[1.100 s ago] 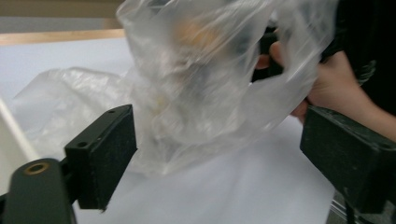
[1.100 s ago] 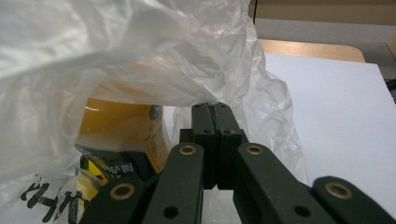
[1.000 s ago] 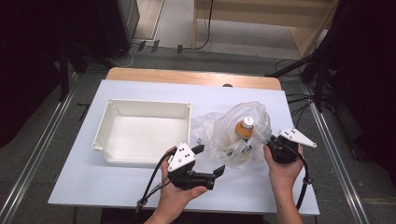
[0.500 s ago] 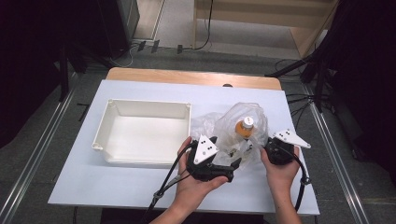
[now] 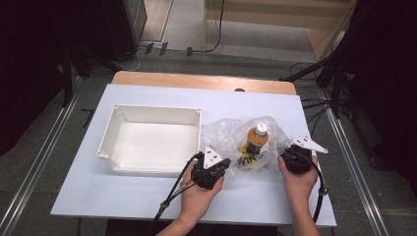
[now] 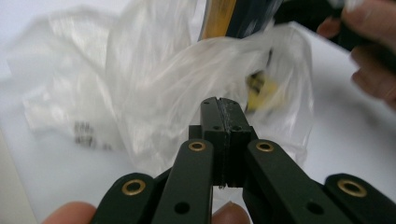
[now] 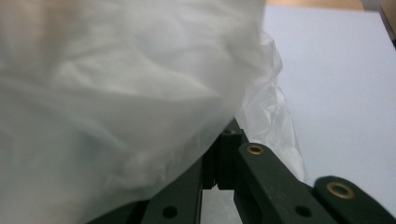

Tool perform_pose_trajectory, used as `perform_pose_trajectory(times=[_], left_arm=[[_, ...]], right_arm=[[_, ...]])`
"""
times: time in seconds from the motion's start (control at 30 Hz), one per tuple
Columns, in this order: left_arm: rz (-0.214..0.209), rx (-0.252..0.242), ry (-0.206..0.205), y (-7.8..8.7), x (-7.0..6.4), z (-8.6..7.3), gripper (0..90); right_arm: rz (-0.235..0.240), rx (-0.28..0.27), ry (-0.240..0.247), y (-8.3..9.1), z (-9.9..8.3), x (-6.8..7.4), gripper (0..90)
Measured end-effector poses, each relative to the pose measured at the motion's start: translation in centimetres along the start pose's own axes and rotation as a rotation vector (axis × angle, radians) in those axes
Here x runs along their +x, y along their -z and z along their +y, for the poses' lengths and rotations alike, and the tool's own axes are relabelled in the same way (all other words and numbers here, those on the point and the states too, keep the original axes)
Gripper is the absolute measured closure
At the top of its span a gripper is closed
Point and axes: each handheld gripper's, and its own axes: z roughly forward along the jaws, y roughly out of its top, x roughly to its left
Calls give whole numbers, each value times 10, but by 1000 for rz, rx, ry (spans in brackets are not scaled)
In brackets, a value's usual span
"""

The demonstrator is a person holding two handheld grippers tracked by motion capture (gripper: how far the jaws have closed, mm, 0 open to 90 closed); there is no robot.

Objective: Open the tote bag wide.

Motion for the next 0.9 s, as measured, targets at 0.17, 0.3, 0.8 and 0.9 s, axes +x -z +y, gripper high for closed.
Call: perform_pose_trajectory(times=[0.17,0.3,0.8,0.9], left_arm=[[-4,67,-12,-6,3,-15,900],[46,101,-62,-5,2,-21,900],[48,121,-67,-4,4,-26,900],[49,120,-67,-4,4,-26,900]], right_arm=[[-59,46,7,-7,-6,-5,900],[-66,83,7,-12,-11,-10,900],[-97,-3,-53,5,-18,-29,538],[-74,-32,-63,14,-23,-40,521]])
